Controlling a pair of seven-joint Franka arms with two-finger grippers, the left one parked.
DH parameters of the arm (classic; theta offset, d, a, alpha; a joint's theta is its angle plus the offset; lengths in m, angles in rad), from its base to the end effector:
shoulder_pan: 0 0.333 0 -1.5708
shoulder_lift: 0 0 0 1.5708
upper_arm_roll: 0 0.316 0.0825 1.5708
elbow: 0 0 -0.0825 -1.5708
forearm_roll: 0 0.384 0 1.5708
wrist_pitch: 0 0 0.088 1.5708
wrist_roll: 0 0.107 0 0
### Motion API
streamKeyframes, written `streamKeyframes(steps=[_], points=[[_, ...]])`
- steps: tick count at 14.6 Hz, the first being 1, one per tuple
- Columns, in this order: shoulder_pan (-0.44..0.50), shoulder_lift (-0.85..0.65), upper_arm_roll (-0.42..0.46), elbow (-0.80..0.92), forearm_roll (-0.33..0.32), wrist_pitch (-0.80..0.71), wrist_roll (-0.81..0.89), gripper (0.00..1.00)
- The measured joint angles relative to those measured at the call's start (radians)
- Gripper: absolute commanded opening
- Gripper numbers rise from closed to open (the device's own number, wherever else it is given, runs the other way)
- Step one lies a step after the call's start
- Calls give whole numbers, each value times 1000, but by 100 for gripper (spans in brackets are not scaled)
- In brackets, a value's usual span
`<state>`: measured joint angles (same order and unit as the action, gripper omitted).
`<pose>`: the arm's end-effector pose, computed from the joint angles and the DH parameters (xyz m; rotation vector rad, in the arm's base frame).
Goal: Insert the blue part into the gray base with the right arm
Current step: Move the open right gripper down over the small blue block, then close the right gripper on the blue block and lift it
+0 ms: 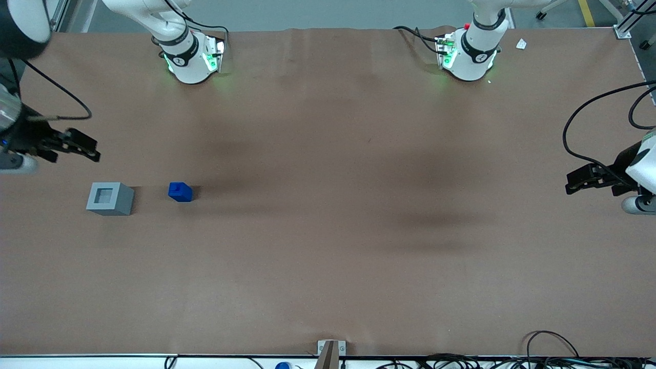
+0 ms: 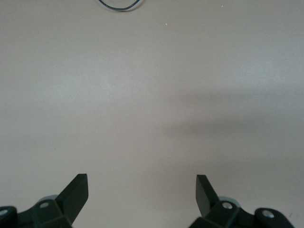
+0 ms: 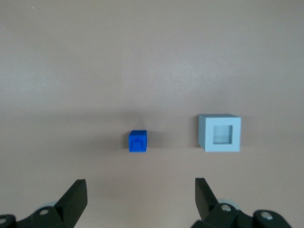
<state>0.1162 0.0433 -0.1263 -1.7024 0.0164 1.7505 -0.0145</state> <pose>0.5770 -0.0031 0.5532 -3.1309 -0.0026 -0.0083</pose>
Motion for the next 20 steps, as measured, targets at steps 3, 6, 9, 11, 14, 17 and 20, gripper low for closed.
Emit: streamKeyframes(steps=[3, 6, 9, 11, 14, 17, 20], points=[[8, 19, 0, -135, 8, 165, 0, 100], [29, 23, 1, -281, 10, 325, 0, 100], [38, 40, 1, -369, 10, 418, 1, 97], [38, 63, 0, -391, 10, 450, 1, 95], [38, 114, 0, -408, 10, 507, 1, 93], [38, 174, 0, -449, 10, 605, 1, 87], [39, 228, 1, -458, 10, 634, 1, 85]])
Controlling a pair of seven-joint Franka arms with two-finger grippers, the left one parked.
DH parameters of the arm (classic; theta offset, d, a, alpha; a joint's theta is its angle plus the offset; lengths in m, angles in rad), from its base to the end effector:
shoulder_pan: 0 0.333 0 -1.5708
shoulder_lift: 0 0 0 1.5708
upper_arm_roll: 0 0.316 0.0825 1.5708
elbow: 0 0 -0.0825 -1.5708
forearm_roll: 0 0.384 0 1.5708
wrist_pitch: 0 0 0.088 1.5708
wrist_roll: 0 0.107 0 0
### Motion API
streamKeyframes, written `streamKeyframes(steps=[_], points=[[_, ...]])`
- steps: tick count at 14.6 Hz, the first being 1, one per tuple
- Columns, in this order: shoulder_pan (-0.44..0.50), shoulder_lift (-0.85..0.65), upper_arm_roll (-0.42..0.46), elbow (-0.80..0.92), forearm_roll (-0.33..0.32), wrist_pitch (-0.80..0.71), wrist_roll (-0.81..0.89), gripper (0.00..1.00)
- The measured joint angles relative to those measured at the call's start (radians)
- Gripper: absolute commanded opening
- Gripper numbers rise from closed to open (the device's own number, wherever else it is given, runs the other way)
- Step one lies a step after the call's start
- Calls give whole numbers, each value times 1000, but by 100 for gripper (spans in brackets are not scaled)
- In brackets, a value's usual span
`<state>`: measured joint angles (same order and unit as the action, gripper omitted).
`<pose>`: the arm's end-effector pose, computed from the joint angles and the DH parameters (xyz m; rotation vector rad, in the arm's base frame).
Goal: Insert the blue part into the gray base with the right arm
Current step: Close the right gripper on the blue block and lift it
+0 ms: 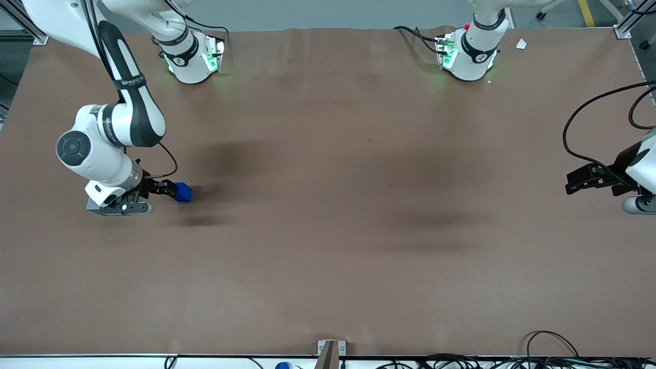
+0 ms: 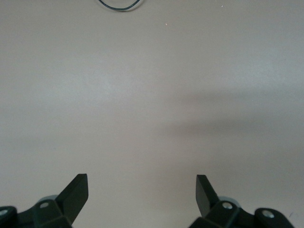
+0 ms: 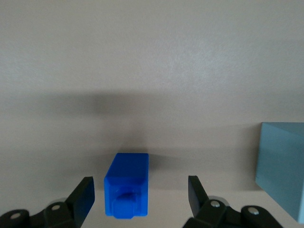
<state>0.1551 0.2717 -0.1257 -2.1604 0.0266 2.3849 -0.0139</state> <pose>0.5598 0.0171 0.2678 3.1243 0.0427 -0.0698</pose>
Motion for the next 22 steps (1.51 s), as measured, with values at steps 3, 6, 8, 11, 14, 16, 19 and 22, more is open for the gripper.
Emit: streamKeyframes(steps=[3, 6, 8, 11, 14, 16, 19, 22], points=[[2, 19, 1, 0, 0, 4, 0, 83], [3, 25, 2, 0, 0, 4, 0, 82], [4, 33, 8, 0, 2, 3, 0, 79], [6, 41, 30, 0, 10, -1, 0, 78], [10, 44, 41, -2, 11, -6, 0, 78], [10, 46, 41, -12, 11, -9, 0, 78], [10, 46, 39, -21, 11, -29, 0, 78], [7, 46, 35, -23, 11, -60, 0, 72]])
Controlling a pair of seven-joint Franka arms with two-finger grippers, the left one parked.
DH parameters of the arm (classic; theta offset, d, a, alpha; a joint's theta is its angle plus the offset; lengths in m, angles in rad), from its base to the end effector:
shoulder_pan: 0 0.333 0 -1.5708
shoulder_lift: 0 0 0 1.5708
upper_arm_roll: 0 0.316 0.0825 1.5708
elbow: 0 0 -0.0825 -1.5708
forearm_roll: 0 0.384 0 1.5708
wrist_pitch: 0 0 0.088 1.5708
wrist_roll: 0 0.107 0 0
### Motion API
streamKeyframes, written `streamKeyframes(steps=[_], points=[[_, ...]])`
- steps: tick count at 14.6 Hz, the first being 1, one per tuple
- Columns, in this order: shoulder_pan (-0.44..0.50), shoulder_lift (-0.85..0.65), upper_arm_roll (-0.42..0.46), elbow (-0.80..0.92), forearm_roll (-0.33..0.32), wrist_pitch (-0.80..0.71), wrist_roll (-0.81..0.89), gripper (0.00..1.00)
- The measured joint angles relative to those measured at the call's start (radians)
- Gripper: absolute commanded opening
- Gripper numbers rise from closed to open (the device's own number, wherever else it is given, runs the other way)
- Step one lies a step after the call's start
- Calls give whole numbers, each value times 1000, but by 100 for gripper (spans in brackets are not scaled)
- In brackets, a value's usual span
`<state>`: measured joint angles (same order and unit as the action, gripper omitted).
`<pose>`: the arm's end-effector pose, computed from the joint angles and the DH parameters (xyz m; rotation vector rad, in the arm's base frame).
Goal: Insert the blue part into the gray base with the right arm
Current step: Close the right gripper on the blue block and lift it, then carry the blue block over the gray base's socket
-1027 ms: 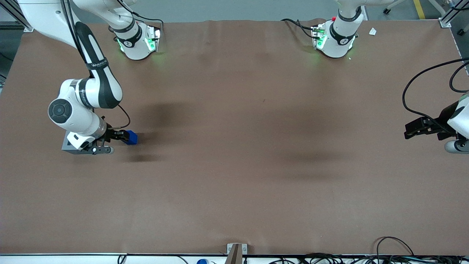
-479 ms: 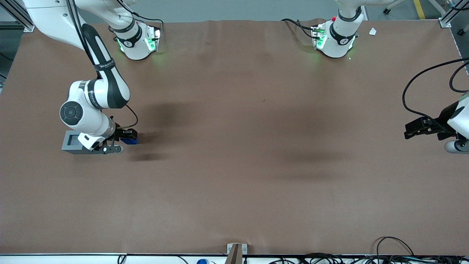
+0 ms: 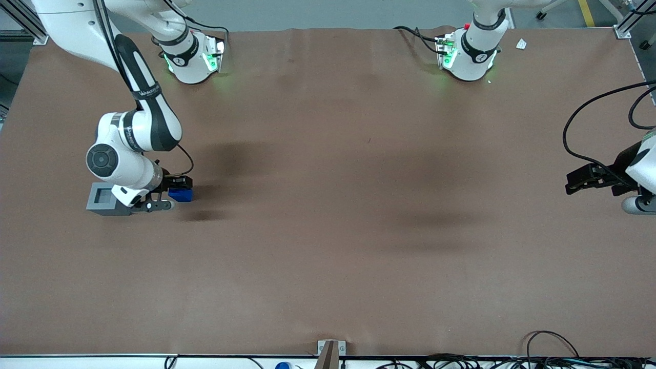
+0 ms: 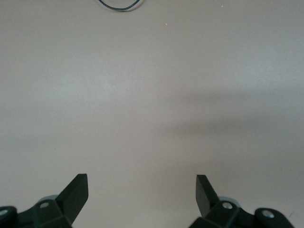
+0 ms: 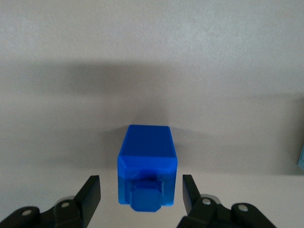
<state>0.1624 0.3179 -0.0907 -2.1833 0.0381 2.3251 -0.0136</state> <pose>0.5394 0.0389 0.2287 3.1201 0.0918 -0.2727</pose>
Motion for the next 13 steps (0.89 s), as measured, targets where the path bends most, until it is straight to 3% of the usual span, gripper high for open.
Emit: streamKeyframes(steps=[8, 10, 13], points=[[-1, 4, 0, -1, 0, -1, 0, 62], [-3, 12, -1, 0, 0, 15, 0, 46], [-5, 22, -1, 2, 1, 26, 0, 15]])
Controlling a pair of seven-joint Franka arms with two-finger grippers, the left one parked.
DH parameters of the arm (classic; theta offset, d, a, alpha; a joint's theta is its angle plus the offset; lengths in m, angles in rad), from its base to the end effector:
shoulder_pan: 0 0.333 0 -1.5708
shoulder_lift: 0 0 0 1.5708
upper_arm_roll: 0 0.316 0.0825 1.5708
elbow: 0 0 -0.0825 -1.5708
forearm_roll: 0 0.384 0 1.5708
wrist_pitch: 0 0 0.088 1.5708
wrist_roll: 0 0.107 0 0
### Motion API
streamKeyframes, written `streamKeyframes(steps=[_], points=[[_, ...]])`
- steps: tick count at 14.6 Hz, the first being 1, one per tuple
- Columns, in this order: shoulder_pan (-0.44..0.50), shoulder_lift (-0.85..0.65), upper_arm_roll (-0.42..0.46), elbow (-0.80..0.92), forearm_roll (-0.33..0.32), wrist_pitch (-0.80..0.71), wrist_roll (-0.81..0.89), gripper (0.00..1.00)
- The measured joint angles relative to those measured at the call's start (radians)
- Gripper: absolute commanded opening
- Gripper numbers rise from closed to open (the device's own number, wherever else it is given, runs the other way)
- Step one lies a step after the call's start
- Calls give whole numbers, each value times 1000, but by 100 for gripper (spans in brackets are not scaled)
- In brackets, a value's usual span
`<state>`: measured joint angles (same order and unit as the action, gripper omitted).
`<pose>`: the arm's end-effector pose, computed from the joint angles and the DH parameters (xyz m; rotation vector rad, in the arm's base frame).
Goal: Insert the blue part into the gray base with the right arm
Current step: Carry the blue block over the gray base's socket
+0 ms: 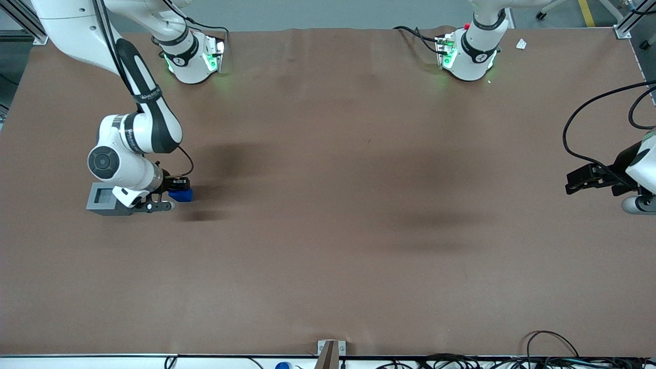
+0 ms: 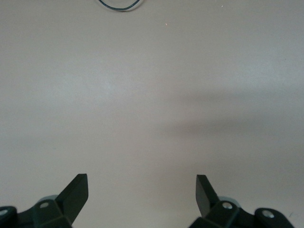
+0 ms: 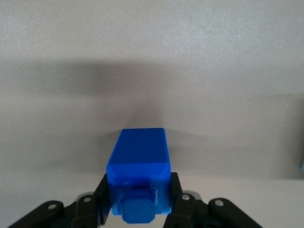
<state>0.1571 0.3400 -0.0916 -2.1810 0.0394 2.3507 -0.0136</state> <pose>0.5412 0.0354 0.2194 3.1199 0.0806 -0.2632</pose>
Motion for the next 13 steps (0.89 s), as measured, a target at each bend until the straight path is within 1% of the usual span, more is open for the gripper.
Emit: streamKeyframes(steps=[1, 5, 7, 10, 13], points=[[-1, 1, 0, 2, 0, 1, 0, 10], [-14, 2, -3, 24, 0, -7, 0, 10], [-38, 2, -6, 79, 0, -81, 0, 10], [-83, -2, -8, 208, 0, -241, -10, 9], [-134, -14, -10, 303, 0, -340, -54, 9]])
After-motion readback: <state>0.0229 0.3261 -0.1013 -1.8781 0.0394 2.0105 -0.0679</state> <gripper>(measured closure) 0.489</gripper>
